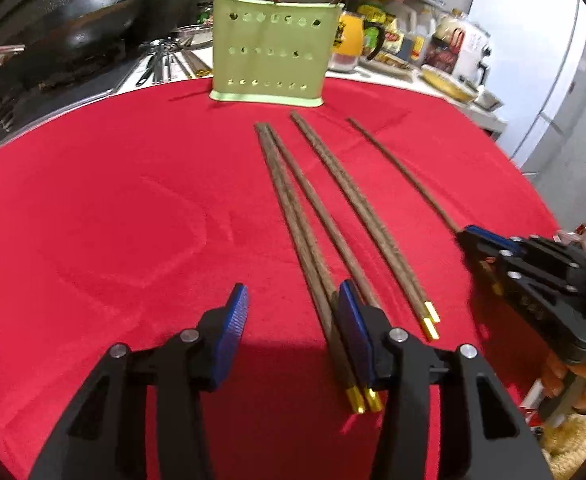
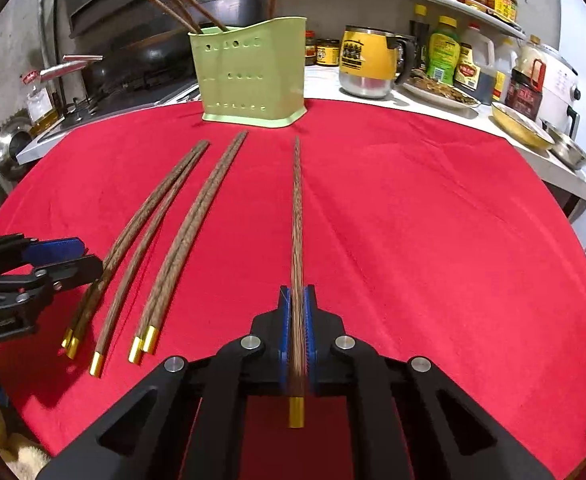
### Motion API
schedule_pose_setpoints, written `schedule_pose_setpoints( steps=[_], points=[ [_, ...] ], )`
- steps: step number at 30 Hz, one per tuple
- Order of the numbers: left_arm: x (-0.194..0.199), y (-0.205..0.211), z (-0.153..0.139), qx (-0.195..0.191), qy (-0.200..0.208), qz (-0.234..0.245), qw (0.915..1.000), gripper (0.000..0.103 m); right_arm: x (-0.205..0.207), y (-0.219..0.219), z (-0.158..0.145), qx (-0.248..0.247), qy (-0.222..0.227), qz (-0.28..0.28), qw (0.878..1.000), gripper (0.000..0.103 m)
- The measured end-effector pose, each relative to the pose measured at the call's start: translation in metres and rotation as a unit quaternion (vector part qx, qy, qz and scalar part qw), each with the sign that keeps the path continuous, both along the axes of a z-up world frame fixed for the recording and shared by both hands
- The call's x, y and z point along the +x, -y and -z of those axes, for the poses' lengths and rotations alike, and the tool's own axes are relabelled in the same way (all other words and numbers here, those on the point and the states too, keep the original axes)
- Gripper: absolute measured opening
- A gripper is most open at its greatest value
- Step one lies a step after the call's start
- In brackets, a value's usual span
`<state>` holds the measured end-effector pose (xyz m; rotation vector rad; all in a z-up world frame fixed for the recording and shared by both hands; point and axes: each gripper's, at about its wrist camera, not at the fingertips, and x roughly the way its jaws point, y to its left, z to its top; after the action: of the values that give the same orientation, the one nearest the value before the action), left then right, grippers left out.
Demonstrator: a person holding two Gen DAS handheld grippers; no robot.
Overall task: Organize utensils
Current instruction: 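Close the right tool on the chopstick near its gold tip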
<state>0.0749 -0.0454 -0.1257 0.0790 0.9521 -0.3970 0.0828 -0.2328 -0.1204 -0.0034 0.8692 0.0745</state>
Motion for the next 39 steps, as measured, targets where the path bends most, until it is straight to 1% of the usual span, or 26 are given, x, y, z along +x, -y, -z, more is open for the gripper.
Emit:
schedule_pose_setpoints(
  steps=[5,7,9,11,12,13,14,15,16,18,20,22,24,26,28,29,30,31,32,35,39],
  points=[
    [0.001,0.004,-0.001,0.035,0.006,-0.015,0.9992,0.046,-0.002,0.001,0.0,0.001,0.003,-0.001,1.0,0.007],
    [0.0,0.006,-0.001,0.052,0.012,-0.011,0.9985,0.046,-0.002,0.0,0.0,0.002,0.003,-0.003,1.0,0.007],
    [0.0,0.013,0.002,0.077,0.013,-0.002,0.997,0.046,-0.001,-0.001,0.0,0.004,0.004,-0.006,1.0,0.007],
    [-0.001,0.016,0.001,0.087,0.024,0.001,0.9959,0.046,0.001,-0.004,0.0,0.008,0.006,-0.01,1.0,0.007],
    [-0.001,0.016,0.001,0.086,0.023,0.0,0.996,0.044,0.001,-0.005,0.001,0.009,0.006,-0.011,1.0,0.007],
    [0.001,0.013,0.001,0.082,0.022,-0.004,0.9963,0.038,0.002,-0.007,0.001,0.009,0.009,-0.012,1.0,0.007],
    [0.002,0.01,0.0,0.084,0.025,-0.008,0.9961,0.021,0.002,-0.01,0.001,0.007,0.012,-0.014,1.0,0.007],
    [0.002,0.008,0.0,0.098,0.032,-0.019,0.9945,0.007,0.002,-0.01,0.001,0.005,0.015,-0.013,1.0,0.007],
    [0.005,0.003,0.001,0.106,0.036,-0.028,0.9933,0.007,0.003,-0.01,0.002,0.006,0.017,-0.007,1.0,0.007],
    [0.009,-0.009,0.0,0.098,0.035,-0.046,0.9935,0.007,0.006,-0.004,0.002,0.018,0.015,0.015,1.0,0.007],
    [0.012,-0.019,0.001,0.099,0.037,-0.071,0.9919,0.007,0.008,0.001,0.002,0.024,0.013,0.032,0.999,0.007],
    [0.013,-0.025,0.0,0.095,0.037,-0.082,0.9914,0.007,0.009,0.002,0.002,0.028,0.01,0.04,0.999,0.007],
    [0.012,-0.029,0.0,0.083,0.038,-0.079,0.9927,0.007,0.008,0.0,0.002,0.027,0.009,0.032,0.999,0.007],
    [0.01,-0.032,-0.001,0.071,0.04,-0.07,0.9942,0.008,0.008,-0.004,0.001,0.021,0.008,0.022,1.0,0.012],
    [0.007,-0.038,-0.001,0.041,0.032,-0.065,0.9965,0.018,0.007,-0.005,0.001,0.023,0.006,0.014,1.0,0.014],
    [0.004,-0.041,-0.002,0.03,0.03,-0.066,0.9969,0.029,0.006,-0.005,0.0,0.024,0.004,0.011,1.0,0.016],
    [-0.002,-0.045,-0.002,0.019,0.032,-0.066,0.9971,0.034,0.003,-0.006,-0.001,0.02,0.003,0.006,1.0,0.024],
    [-0.006,-0.047,-0.003,0.018,0.035,-0.066,0.9971,0.034,0.0,-0.008,-0.001,0.014,0.005,0.002,1.0,0.032],
    [-0.014,-0.048,-0.002,0.021,0.039,-0.063,0.997,0.035,-0.005,-0.009,-0.002,0.007,0.008,-0.003,1.0,0.034],
    [-0.032,-0.049,0.0,0.023,0.043,-0.055,0.9973,0.034,-0.015,-0.011,-0.005,-0.003,0.012,-0.01,1.0,0.035],
    [-0.05,-0.047,0.003,0.04,0.057,-0.048,0.9964,0.035,-0.022,-0.01,-0.006,-0.003,0.014,-0.011,1.0,0.035]
  ],
)
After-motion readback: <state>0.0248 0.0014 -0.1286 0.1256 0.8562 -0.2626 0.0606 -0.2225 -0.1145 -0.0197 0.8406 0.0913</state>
